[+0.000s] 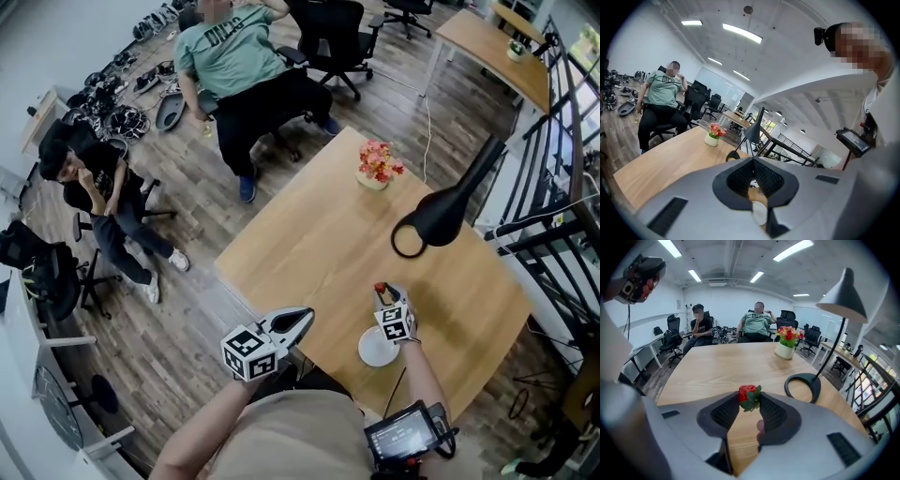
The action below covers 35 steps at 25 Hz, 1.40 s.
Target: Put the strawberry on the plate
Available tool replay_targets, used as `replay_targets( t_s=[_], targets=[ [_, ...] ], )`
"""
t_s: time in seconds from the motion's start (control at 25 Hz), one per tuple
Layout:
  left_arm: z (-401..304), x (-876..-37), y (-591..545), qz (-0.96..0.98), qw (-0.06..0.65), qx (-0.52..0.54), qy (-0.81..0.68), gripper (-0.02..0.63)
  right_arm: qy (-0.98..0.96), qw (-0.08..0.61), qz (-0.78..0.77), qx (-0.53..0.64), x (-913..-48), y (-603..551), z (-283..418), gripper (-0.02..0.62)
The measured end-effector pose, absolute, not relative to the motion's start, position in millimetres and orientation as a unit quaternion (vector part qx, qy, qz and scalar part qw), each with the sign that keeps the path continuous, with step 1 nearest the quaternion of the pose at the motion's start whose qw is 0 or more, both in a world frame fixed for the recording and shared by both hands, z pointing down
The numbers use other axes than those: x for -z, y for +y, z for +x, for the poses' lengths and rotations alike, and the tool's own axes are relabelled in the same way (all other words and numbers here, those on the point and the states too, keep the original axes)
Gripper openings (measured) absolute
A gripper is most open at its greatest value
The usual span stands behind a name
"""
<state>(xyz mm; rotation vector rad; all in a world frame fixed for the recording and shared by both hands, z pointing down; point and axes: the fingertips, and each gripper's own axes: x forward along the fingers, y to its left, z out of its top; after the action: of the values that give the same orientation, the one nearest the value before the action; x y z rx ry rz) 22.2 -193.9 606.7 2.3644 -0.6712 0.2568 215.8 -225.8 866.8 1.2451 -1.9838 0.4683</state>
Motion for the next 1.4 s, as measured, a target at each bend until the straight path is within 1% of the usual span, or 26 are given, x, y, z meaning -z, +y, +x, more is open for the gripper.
replay_targets(
  t_s=[0.24,0.4,0.92,1.08,1.4],
  targets=[
    [48.7,-615.9,-191.0,0.911,0.327,-0.11,-0.226,0.005,-0.76,0.346,0.517,-0.186,-826.7,-185.2,237.7,0.141],
    [62.6,-624.1,-190.6,0.913,0.326,-0.119,-0.214,0.005,-0.749,0.342,0.535,-0.191,-816.8,-159.1,251.9,0.14],
    [116.2,-662.6,-153.8,0.915,0.334,-0.155,-0.165,0.005,-0.717,0.336,0.566,-0.23,-827.7,-73.9,285.8,0.141],
    [109.0,-673.8,-148.7,0.916,0.324,-0.171,-0.162,0.005,-0.717,0.332,0.564,-0.239,-842.4,-59.0,268.2,0.141],
    [117.2,-690.4,-133.4,0.918,0.311,-0.188,-0.158,0.005,-0.711,0.359,0.543,-0.265,-876.2,-21.8,261.2,0.14]
  ],
)
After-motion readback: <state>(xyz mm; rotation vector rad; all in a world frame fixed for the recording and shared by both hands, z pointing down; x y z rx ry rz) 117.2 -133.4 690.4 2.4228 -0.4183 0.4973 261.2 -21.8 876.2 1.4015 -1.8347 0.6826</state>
